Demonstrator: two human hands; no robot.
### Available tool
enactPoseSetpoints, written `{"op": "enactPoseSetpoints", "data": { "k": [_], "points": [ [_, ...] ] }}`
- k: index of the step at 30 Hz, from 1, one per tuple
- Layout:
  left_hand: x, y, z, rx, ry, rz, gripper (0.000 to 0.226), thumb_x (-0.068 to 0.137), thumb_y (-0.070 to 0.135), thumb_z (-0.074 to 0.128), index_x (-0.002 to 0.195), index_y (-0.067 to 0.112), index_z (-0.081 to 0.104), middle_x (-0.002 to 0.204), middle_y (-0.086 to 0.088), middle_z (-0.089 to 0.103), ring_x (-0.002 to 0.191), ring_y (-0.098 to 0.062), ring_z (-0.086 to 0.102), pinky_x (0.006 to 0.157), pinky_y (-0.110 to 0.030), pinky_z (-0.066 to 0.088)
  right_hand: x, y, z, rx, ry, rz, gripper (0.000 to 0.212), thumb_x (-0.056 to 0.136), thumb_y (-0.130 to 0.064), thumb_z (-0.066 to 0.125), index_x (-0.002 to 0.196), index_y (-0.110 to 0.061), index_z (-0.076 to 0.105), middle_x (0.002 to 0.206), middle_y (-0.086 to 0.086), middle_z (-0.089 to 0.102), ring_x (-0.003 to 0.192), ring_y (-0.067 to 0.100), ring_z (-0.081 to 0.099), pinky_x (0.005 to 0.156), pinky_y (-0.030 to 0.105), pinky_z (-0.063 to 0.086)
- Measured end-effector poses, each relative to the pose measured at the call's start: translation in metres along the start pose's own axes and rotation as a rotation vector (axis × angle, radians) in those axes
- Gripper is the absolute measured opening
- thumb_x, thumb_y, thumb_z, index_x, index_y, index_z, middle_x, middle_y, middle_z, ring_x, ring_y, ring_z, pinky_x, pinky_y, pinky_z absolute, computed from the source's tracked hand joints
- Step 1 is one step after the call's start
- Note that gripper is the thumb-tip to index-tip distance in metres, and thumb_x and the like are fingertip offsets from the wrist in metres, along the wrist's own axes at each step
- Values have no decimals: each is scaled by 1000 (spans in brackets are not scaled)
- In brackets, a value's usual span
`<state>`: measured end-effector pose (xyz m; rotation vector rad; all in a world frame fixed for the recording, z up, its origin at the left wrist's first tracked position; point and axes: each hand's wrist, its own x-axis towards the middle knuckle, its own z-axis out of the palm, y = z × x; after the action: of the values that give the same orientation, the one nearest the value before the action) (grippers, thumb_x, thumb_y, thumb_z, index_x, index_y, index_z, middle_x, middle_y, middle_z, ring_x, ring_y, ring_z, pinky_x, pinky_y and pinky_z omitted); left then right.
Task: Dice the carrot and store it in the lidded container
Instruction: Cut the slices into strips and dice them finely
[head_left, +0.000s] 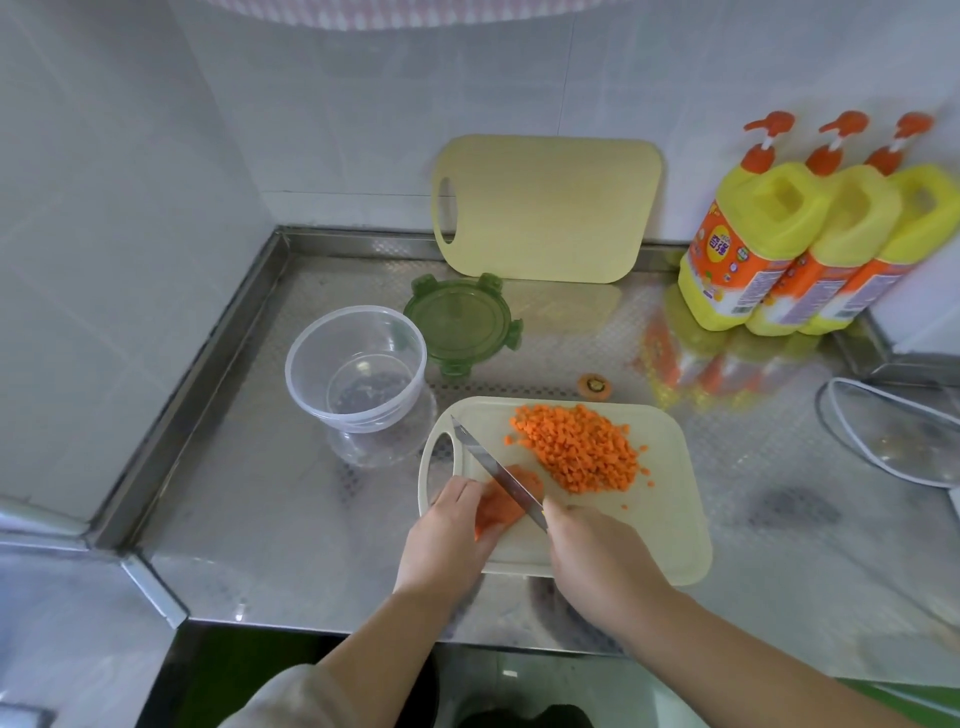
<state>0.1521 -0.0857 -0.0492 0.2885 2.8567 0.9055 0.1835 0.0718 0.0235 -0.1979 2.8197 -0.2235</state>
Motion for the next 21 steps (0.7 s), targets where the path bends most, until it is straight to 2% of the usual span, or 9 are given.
{"op": "enactPoseSetpoints", "data": {
  "k": [2, 5, 7, 9, 12, 15, 18, 21],
  "points": [
    [0, 0, 0, -1, 9, -2, 24, 88, 35, 61, 110, 25, 56, 107, 15, 51, 99, -6, 51, 73, -24, 44, 0, -1, 0, 3, -22, 1, 33, 94, -3, 38, 125, -12, 41, 96, 4, 57, 84, 26, 58, 49, 26, 23],
    [0, 1, 0, 12, 7, 10, 25, 89, 36, 60, 111, 24, 56, 108, 14, 50, 99, -5, 50, 70, -21, 39, 0, 0, 1, 6, -22, 3, 37, 93, -1, 38, 128, -11, 40, 104, 5, 60, 75, 22, 50, 47, 24, 23],
    [-1, 1, -1, 12, 11, 17, 25, 90, 35, 59, 111, 24, 56, 107, 12, 50, 98, -6, 50, 70, -20, 38, 0, 0, 3, 4, -20, 7, 38, 93, -2, 39, 130, -12, 39, 106, 5, 60, 82, 24, 58, 53, 26, 30],
    [-1, 1, -1, 9, 17, 19, 24, 90, 36, 59, 110, 23, 57, 104, 11, 51, 97, -8, 50, 70, -22, 41, 1, 0, 2, -1, -26, 5, 40, 92, -2, 39, 131, -12, 38, 107, 5, 60, 91, 24, 61, 53, 26, 30],
    [0, 0, 0, 21, 6, 19, 24, 90, 36, 59, 110, 22, 57, 103, 10, 51, 96, -10, 51, 71, -24, 44, 3, -1, -1, 3, -39, 3, 41, 91, -1, 39, 131, -11, 37, 105, 5, 60, 81, 25, 57, 45, 22, 18],
    [2, -1, 0, 26, 1, 22, 24, 90, 35, 59, 111, 23, 57, 103, 9, 51, 97, -11, 51, 71, -25, 43, 3, 0, -2, 10, -29, 10, 43, 92, -2, 39, 133, -11, 36, 99, 3, 57, 73, 23, 45, 45, 23, 20],
    [2, -2, 1, 42, 6, 23, 24, 90, 35, 59, 109, 21, 57, 104, 8, 51, 97, -12, 51, 71, -27, 44, 4, 1, 1, 12, -9, 10, 44, 93, -4, 38, 137, -12, 33, 103, 2, 59, 81, 23, 56, 52, 24, 29],
    [3, -4, 2, 55, 4, 27, 25, 89, 36, 59, 108, 21, 57, 103, 8, 51, 97, -12, 51, 70, -26, 44, 5, 1, 2, 25, -13, 14, 42, 94, -5, 37, 136, -12, 33, 107, 4, 60, 85, 23, 59, 51, 24, 27]
  ]
}}
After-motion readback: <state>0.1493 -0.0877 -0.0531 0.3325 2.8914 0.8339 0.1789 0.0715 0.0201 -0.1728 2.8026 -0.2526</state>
